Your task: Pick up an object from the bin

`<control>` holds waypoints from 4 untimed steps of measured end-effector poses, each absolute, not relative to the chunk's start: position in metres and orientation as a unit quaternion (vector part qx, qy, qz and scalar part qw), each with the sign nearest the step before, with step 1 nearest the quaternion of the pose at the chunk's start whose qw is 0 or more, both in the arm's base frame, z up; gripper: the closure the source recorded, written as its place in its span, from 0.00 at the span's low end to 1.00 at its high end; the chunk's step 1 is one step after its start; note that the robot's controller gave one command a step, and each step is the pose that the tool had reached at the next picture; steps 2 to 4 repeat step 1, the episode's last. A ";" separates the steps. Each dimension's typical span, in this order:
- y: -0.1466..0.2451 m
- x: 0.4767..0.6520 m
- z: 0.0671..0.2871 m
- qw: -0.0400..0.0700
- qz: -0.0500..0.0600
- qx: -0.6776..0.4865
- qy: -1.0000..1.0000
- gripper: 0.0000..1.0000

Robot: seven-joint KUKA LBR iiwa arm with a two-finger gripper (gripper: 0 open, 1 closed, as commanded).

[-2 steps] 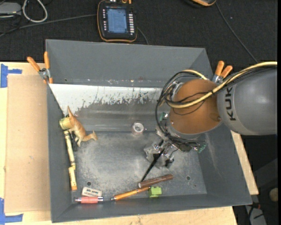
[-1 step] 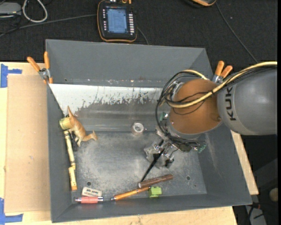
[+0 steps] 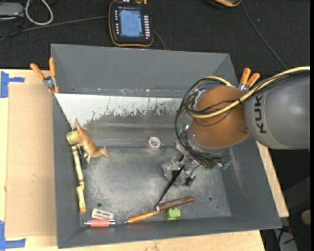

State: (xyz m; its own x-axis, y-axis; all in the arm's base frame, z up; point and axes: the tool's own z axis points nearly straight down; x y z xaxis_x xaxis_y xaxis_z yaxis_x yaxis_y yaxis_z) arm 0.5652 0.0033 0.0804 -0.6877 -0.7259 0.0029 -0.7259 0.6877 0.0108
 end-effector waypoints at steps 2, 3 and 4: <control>0.004 0.563 0.110 0.007 -0.006 0.394 -0.919 1.00; 0.004 0.563 0.110 0.007 -0.006 0.394 -0.919 1.00; 0.004 0.563 0.110 0.007 -0.006 0.394 -0.919 1.00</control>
Offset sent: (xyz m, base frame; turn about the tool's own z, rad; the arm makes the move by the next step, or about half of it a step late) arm -0.0021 0.0005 0.0543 0.0017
